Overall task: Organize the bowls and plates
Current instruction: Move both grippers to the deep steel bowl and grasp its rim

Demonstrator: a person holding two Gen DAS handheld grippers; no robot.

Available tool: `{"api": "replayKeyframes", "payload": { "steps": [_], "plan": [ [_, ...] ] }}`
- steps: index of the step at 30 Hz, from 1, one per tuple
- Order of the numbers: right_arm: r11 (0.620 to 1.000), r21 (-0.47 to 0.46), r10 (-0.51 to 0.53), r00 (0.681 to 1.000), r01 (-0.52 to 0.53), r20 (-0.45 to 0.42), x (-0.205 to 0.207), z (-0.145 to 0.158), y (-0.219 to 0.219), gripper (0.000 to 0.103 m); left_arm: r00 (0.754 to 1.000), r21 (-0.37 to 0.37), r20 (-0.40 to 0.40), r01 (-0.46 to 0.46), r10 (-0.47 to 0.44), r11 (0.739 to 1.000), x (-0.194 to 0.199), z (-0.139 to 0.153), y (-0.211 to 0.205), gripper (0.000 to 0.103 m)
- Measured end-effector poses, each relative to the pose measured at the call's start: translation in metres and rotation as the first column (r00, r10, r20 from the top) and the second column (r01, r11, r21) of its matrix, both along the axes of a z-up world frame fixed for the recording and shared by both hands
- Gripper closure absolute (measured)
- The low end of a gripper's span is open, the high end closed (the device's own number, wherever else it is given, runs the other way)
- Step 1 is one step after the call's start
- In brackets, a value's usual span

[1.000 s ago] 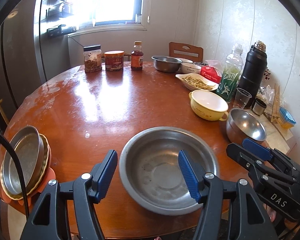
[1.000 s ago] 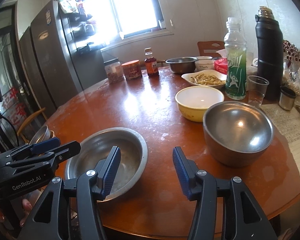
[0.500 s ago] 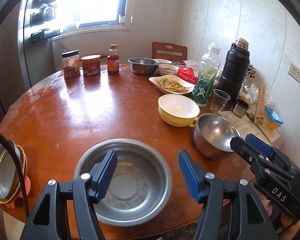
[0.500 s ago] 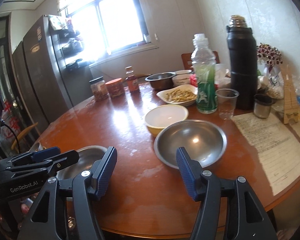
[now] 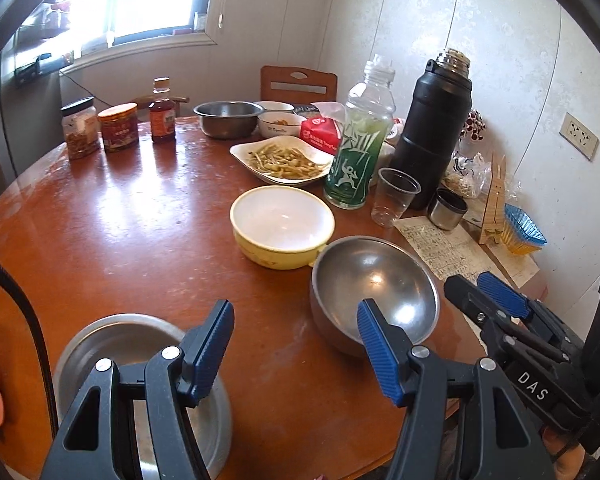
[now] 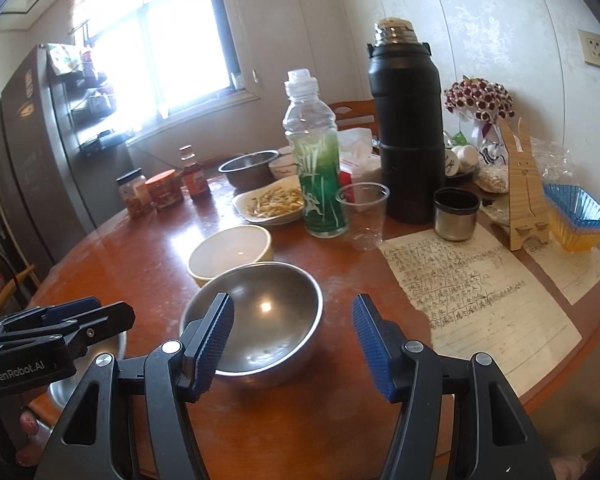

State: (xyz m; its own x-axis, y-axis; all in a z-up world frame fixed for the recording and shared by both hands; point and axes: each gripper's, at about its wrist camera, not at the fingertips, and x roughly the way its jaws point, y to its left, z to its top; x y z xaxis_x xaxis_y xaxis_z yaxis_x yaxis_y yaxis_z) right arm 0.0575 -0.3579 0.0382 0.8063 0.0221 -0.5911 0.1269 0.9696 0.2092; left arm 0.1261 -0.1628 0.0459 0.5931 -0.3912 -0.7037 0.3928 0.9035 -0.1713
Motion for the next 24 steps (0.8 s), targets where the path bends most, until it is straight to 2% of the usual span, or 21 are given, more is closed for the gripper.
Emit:
{"api": "replayKeyframes", "payload": {
  "steps": [14, 24],
  "plan": [
    [0.998, 0.057, 0.017, 0.996, -0.012, -0.084, 0.041, -0.032, -0.015, 0.04, 0.995, 0.039, -0.097, -0.002, 0.006, 0.999, 0.035, -0.034, -0.027, 0.039],
    [0.997, 0.073, 0.042, 0.992, -0.033, -0.12, 0.055, -0.045, -0.02, 0.065, 0.993, 0.042, -0.117, -0.015, 0.02, 0.999, 0.039, -0.044, -0.036, 0.039]
  ]
}}
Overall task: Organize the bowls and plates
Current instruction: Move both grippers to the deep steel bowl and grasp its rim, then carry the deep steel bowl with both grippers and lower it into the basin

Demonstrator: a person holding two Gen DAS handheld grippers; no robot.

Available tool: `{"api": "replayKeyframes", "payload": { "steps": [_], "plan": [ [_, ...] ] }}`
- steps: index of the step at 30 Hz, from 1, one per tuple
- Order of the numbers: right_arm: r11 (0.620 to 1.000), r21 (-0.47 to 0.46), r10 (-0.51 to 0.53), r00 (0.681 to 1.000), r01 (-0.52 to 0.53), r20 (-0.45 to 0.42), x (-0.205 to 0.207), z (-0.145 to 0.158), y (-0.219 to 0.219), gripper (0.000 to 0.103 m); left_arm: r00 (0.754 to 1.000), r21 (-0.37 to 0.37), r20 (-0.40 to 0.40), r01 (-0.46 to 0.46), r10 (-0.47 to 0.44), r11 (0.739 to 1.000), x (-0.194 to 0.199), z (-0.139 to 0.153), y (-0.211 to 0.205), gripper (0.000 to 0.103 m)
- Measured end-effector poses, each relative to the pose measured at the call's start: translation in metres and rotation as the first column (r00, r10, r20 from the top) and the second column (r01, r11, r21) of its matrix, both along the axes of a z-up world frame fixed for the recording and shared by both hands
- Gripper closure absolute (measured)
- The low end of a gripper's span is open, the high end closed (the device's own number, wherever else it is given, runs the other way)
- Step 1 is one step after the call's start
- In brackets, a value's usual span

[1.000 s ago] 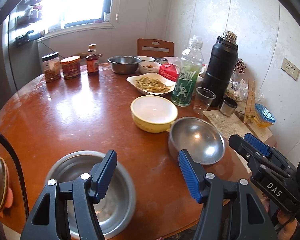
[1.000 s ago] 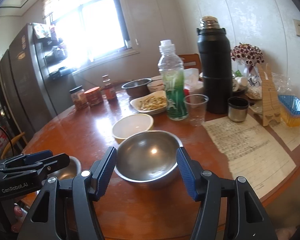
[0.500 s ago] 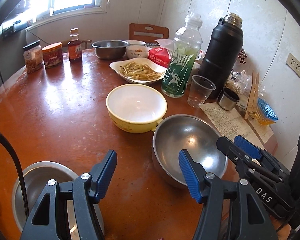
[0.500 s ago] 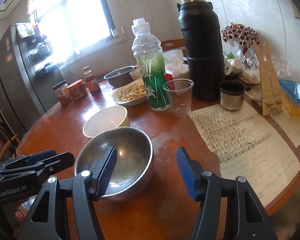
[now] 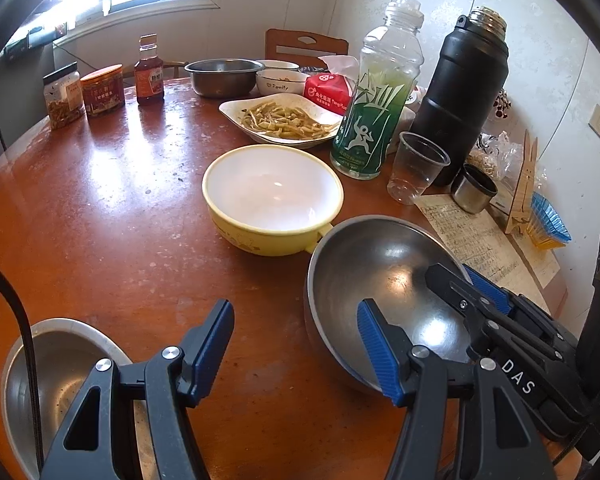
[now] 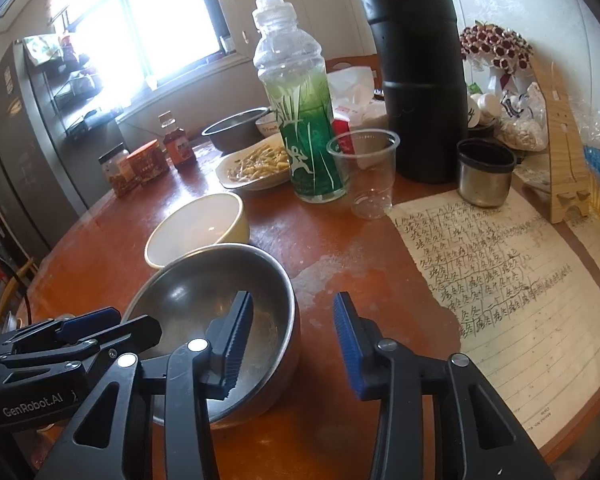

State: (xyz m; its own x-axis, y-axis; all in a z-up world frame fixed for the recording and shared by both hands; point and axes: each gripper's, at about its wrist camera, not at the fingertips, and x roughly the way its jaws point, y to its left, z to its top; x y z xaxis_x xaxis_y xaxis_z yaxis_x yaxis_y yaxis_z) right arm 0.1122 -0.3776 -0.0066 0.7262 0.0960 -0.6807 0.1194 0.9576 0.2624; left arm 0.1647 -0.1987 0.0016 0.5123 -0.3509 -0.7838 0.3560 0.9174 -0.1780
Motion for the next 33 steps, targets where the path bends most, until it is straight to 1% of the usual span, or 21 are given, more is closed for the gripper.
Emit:
{"api": "replayKeyframes", "payload": {
  "steps": [3, 4, 6, 8, 11, 13, 17, 20, 23, 26, 33],
  "plan": [
    [1.0, 0.012, 0.008, 1.0, -0.008, 0.0, 0.0, -0.003, 0.0, 0.071, 1.0, -0.001, -0.018, 0.008, -0.008, 1.0, 0.0, -0.004, -0.004, 0.039],
    [1.0, 0.016, 0.01, 1.0, -0.01, 0.004, -0.001, -0.003, 0.001, 0.073, 1.0, -0.004, -0.028, 0.011, -0.011, 1.0, 0.0, -0.007, -0.006, 0.041],
    [1.0, 0.016, 0.012, 1.0, -0.013, 0.007, -0.001, -0.002, 0.003, 0.077, 0.998, -0.015, -0.051, 0.018, -0.019, 1.0, 0.002, -0.011, -0.009, 0.051],
    [1.0, 0.019, 0.019, 1.0, -0.02, 0.01, -0.001, -0.001, 0.006, 0.081, 0.997, -0.048, -0.067, 0.033, -0.036, 0.998, 0.003, -0.013, -0.011, 0.073],
    [1.0, 0.007, 0.009, 1.0, -0.01, 0.017, -0.002, 0.001, 0.01, 0.083, 0.998, -0.035, -0.059, 0.029, -0.031, 0.999, 0.001, -0.014, -0.013, 0.076],
    [1.0, 0.006, 0.009, 1.0, -0.009, 0.022, -0.003, 0.003, 0.012, 0.083, 0.997, -0.046, -0.066, 0.027, -0.03, 0.999, 0.0, -0.013, -0.01, 0.076],
    [0.999, 0.034, 0.018, 0.999, -0.019, 0.03, -0.005, 0.007, 0.013, 0.083, 0.998, -0.049, -0.053, 0.016, -0.019, 0.999, -0.003, -0.005, -0.002, 0.076],
    [0.999, 0.038, 0.027, 0.999, -0.028, 0.039, -0.006, 0.012, 0.02, 0.083, 0.999, -0.051, -0.039, 0.008, -0.01, 0.999, -0.007, 0.002, 0.006, 0.076],
    [0.998, 0.051, 0.046, 0.998, -0.048, 0.052, -0.007, 0.019, 0.029, 0.083, 1.0, -0.052, -0.029, -0.01, 0.008, 0.999, -0.011, 0.008, 0.017, 0.076],
    [0.997, 0.046, 0.063, 0.996, -0.067, 0.069, -0.008, 0.027, 0.041, 0.083, 0.999, -0.062, -0.017, -0.028, 0.027, 0.998, -0.014, 0.014, 0.031, 0.076],
    [0.992, 0.045, 0.116, 0.987, -0.122, 0.112, -0.014, 0.047, 0.073, 0.083, 0.996, -0.093, 0.043, -0.069, 0.073, 0.993, -0.031, 0.039, 0.068, 0.076]
  ]
}}
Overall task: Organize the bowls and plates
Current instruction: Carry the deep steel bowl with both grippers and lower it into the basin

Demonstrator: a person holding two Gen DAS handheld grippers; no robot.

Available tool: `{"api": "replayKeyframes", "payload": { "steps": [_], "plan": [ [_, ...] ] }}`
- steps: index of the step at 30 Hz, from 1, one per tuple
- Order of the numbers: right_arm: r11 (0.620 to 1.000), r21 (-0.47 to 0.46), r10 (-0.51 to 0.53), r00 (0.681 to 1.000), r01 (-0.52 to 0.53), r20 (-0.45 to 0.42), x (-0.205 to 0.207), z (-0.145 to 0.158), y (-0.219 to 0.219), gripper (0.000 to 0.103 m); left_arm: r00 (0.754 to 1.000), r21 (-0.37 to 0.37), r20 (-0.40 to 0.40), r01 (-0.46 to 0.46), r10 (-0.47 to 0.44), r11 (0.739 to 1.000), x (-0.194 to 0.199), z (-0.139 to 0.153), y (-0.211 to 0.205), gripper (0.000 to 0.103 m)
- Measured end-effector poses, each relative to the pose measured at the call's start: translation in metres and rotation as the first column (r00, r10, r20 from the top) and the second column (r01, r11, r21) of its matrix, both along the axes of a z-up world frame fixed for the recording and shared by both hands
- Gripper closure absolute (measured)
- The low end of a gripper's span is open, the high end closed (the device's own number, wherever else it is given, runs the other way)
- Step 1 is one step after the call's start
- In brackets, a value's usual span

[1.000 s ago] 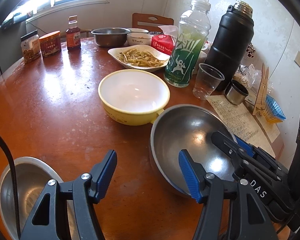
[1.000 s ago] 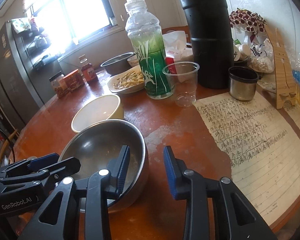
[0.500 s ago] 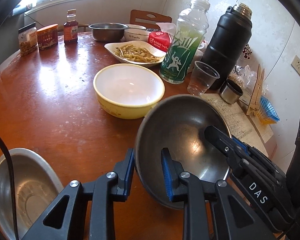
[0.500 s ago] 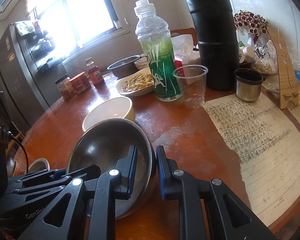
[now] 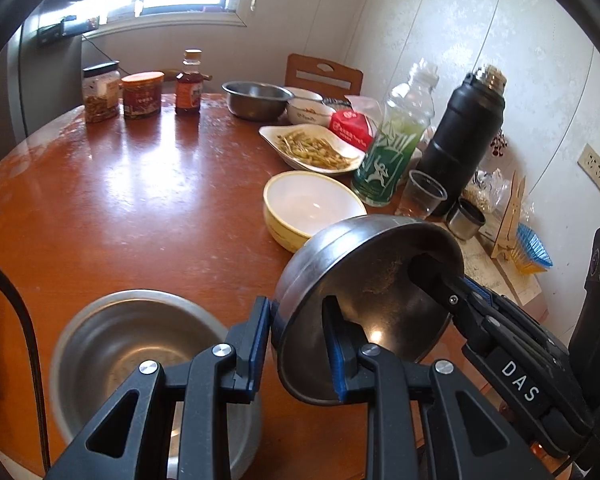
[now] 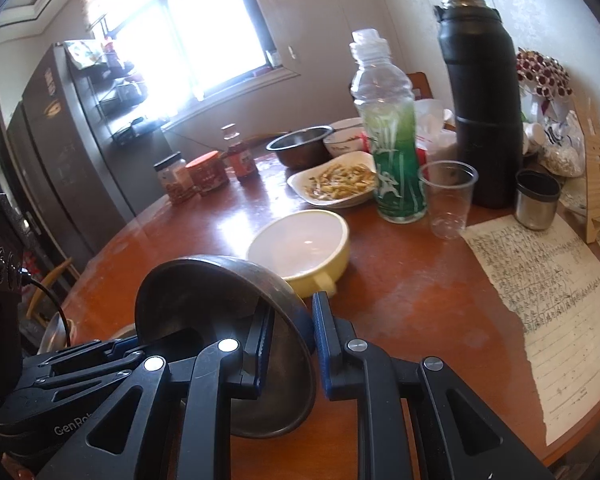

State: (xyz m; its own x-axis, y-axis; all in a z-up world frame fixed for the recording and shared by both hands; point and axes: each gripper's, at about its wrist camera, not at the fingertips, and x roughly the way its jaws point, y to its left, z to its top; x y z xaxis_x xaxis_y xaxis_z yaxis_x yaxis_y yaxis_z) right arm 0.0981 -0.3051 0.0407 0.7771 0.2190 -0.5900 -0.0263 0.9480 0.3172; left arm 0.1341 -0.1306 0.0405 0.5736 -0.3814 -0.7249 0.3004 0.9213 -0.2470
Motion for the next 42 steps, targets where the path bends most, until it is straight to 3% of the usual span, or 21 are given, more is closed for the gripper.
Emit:
{"api": "replayKeyframes", "payload": {
  "steps": [9, 21, 28, 42],
  "plan": [
    [0.996, -0.012, 0.087, 0.995, -0.087, 0.044, -0.009, 0.023, 0.053, 0.083, 0.996, -0.003, 0.056, -0.07, 0.07, 0.998, -0.024, 0.022, 0.053, 0.076],
    [0.982, -0.031, 0.189, 0.981, -0.187, 0.039, -0.028, 0.03, 0.113, 0.083, 0.989, 0.008, 0.06, -0.133, 0.132, 0.991, -0.054, 0.028, 0.112, 0.076],
    [0.974, -0.047, 0.222, 0.975, -0.221, 0.025, -0.038, 0.026, 0.131, 0.083, 0.989, 0.016, 0.053, -0.142, 0.141, 0.99, -0.063, 0.026, 0.126, 0.076],
    [0.974, -0.034, 0.225, 0.974, -0.226, -0.038, -0.021, 0.004, 0.131, 0.082, 0.989, 0.048, -0.015, -0.148, 0.148, 0.988, -0.039, 0.002, 0.12, 0.076]
  ]
}}
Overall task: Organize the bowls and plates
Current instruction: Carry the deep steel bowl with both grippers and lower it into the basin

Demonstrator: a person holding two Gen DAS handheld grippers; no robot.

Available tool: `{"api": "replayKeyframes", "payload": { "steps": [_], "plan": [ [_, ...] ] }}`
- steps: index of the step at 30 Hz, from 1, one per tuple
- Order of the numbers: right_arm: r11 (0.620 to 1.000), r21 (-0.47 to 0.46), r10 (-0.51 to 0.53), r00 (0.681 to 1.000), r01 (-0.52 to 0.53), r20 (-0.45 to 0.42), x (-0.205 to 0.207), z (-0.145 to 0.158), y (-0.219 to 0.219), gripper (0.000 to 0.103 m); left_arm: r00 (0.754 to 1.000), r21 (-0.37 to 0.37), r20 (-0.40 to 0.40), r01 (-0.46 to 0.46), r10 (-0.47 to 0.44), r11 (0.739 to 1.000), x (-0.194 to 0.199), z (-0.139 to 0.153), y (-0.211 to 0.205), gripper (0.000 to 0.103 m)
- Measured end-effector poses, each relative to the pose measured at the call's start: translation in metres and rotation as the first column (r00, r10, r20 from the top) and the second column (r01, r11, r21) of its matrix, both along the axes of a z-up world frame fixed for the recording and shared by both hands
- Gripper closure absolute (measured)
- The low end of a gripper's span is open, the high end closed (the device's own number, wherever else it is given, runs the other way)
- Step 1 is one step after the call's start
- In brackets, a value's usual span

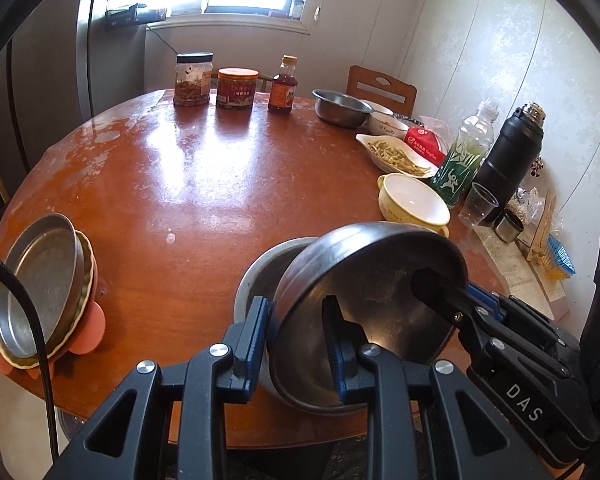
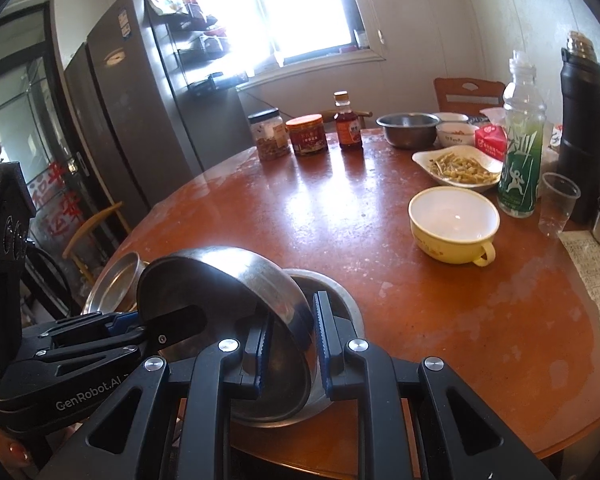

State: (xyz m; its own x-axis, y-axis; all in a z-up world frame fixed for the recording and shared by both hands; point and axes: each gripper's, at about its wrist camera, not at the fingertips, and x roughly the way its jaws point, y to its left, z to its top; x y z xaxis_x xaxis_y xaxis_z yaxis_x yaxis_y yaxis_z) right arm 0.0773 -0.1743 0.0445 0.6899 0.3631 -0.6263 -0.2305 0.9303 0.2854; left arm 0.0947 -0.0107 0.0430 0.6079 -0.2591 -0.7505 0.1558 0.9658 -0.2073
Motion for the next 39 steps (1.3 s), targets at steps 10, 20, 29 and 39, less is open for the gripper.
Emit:
{"api": "replayKeyframes", "payload": {
  "steps": [10, 20, 29, 39],
  "plan": [
    [1.0, 0.003, -0.006, 0.998, 0.007, -0.067, 0.017, -0.028, -0.002, 0.083, 0.999, 0.015, -0.036, 0.001, -0.001, 1.0, 0.015, -0.019, -0.003, 0.076],
    [1.0, -0.009, -0.008, 0.996, 0.007, -0.089, 0.025, -0.037, -0.002, 0.083, 0.999, 0.037, -0.046, 0.007, -0.005, 0.999, 0.024, -0.029, -0.008, 0.076],
    [1.0, -0.025, -0.013, 0.996, 0.011, -0.087, 0.025, -0.04, 0.004, 0.082, 1.0, 0.046, -0.028, 0.003, -0.002, 0.999, 0.027, -0.029, -0.008, 0.075],
    [0.999, -0.047, -0.013, 0.996, 0.009, -0.084, 0.027, -0.04, 0.011, 0.081, 1.0, 0.052, -0.022, 0.003, -0.001, 0.999, 0.03, -0.03, -0.005, 0.075]
  ]
}}
